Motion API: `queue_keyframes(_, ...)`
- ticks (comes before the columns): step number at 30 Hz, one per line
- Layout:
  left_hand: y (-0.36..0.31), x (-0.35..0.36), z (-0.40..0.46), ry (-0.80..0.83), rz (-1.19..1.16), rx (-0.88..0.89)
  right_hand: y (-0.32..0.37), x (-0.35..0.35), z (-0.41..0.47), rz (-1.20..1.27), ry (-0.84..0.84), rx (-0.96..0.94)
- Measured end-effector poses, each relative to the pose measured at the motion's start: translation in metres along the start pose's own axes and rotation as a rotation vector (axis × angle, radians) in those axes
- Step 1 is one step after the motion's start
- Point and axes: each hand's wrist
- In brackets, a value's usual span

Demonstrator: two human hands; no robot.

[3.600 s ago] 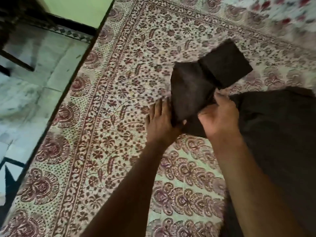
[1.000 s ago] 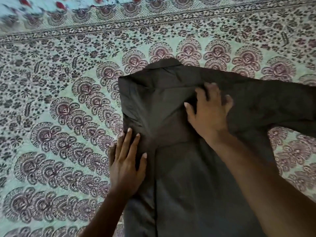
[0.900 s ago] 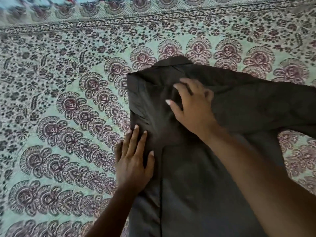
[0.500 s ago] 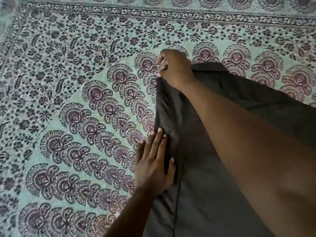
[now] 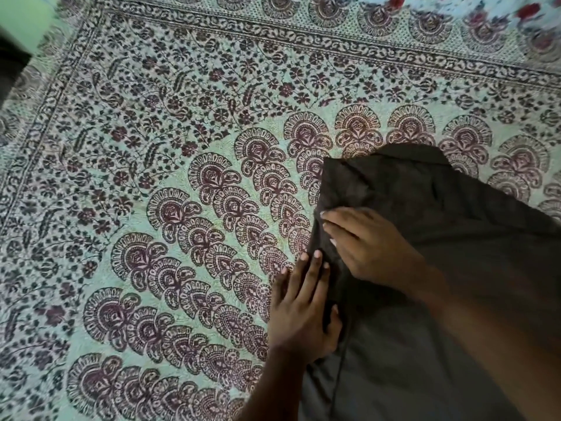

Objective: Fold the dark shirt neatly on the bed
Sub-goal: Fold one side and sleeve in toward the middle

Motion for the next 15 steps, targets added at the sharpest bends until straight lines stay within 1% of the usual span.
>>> queue_keyframes(2,0.000,-0.001,0.002,0.004,-0.006,-0.010,-0.012,0.011,-0.003,-0.083,0.223,0.009)
queue_keyframes(3,-0.001,-0.001,0.002,0.004,-0.009,-0.011,-0.019,0.013,0.002,-0.115,0.306,0.011)
queue_keyframes(5,-0.001,-0.001,0.002,-0.005,-0.021,-0.007,-0.033,0.018,0.016,-0.170,0.376,0.014)
queue_keyframes(8,0.000,0.001,0.002,-0.018,-0.026,-0.001,-0.043,0.025,0.037,-0.244,0.416,0.039)
queue_keyframes(11,0.000,0.001,0.002,-0.010,-0.023,-0.002,-0.041,0.028,0.051,-0.239,0.408,0.082)
queue_keyframes(13,0.000,0.000,0.002,-0.005,-0.020,0.000,-0.035,0.017,0.056,-0.210,0.351,0.151)
queue_keyframes(15,0.000,0.000,0.002,-0.008,-0.021,0.003,-0.023,0.005,0.051,-0.181,0.237,0.212)
Point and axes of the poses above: each hand's wrist, its own z-axis towards the middle knuckle, its own x-axis out of the palm, y = z × x, and after that the axes turned 15 degrees about -z, right-handed
